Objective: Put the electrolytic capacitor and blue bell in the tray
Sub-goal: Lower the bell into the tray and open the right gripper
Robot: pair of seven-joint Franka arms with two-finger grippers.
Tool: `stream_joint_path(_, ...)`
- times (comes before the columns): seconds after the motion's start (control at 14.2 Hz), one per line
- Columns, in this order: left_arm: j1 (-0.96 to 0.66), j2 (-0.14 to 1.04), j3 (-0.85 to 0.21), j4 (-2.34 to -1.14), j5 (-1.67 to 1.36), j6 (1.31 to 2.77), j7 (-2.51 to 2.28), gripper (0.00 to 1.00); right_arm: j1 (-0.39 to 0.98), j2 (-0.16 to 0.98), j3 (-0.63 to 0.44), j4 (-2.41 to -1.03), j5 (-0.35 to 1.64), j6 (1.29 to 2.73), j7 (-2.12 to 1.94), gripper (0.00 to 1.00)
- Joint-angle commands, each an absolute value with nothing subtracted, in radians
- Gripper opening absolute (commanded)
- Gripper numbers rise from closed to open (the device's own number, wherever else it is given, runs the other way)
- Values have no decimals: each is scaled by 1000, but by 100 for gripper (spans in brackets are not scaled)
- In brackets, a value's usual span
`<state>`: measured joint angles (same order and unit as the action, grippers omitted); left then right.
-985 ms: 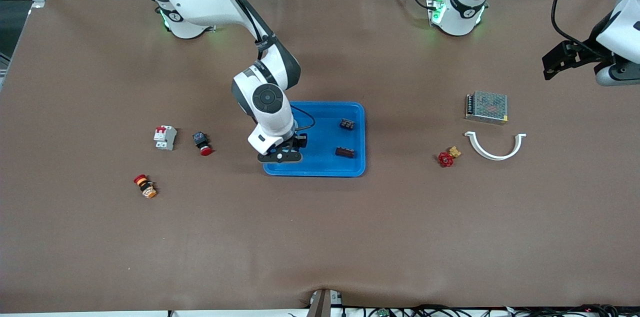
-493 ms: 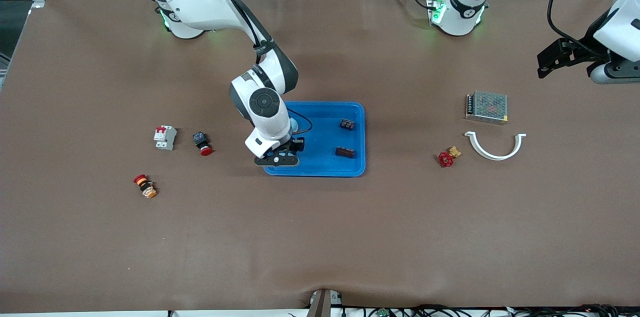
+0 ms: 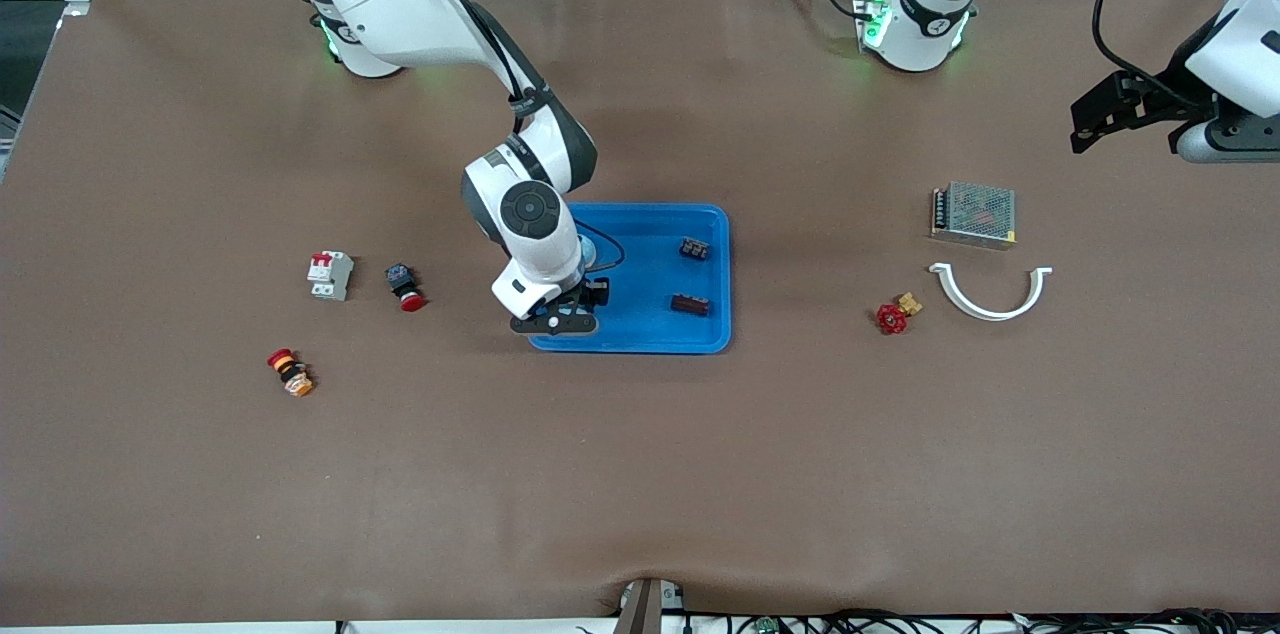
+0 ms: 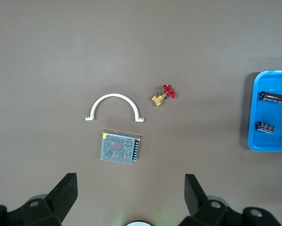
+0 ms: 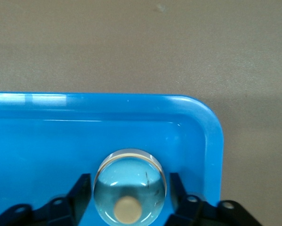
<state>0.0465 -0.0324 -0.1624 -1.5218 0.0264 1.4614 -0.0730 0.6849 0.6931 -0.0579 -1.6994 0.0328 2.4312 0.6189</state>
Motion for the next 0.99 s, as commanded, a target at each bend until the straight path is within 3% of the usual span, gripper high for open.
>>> stream_joint_path(0.0, 43, -71, -156, -1554, 5, 1465, -49, 100, 664, 698, -48, -1684, 25, 2430, 630, 100)
stream_joint_path(0.28, 43, -89, -158, -1571, 5, 1465, -49, 100, 669, 661, -48, -1687, 26, 2386, 626, 100)
stream_joint_path(0.92, 52, -78, -156, -1566, 6, 1473, -49, 100, 667, 382, -45, -1689, 28, 2008, 618, 100)
